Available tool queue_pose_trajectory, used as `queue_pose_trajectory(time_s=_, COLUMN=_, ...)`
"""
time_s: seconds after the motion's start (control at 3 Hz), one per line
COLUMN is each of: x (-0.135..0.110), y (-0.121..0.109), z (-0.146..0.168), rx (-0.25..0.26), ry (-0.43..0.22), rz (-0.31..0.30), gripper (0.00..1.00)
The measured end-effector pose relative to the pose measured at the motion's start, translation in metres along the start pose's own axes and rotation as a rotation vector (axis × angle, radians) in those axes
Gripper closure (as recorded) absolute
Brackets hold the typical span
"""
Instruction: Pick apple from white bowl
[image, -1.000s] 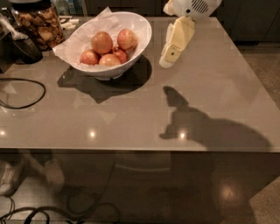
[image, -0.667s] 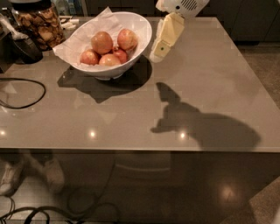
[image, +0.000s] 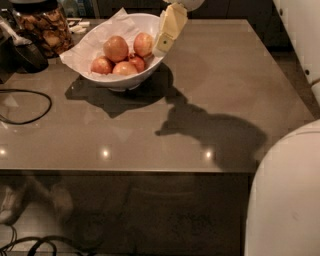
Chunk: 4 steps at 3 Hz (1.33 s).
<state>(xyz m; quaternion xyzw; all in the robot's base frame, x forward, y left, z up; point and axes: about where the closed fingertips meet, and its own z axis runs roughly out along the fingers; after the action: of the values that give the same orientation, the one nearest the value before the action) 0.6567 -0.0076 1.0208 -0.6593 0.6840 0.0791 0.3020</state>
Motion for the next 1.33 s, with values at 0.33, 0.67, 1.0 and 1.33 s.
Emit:
queue_pose_trajectory(time_s=0.33, x=0.0, y=-0.01, z=0.013, rx=0.001, ry=0.028, rz=0.031, gripper=0.0)
queue_pose_trajectory(time_s=0.67, x=-0.013, y=-0.023, z=0.035, rx=-0.027, ry=0.041, rz=0.042, gripper=0.0)
queue_pose_trajectory(time_s=1.0, x=-0.019, y=-0.033, z=0.049, rx=-0.042, ry=0.043, rz=0.061, gripper=0.06)
queue_pose_trajectory(time_s=1.33, x=-0.021, y=-0.04, z=0.06, rx=-0.05, ry=0.042, rz=0.085, gripper=0.08)
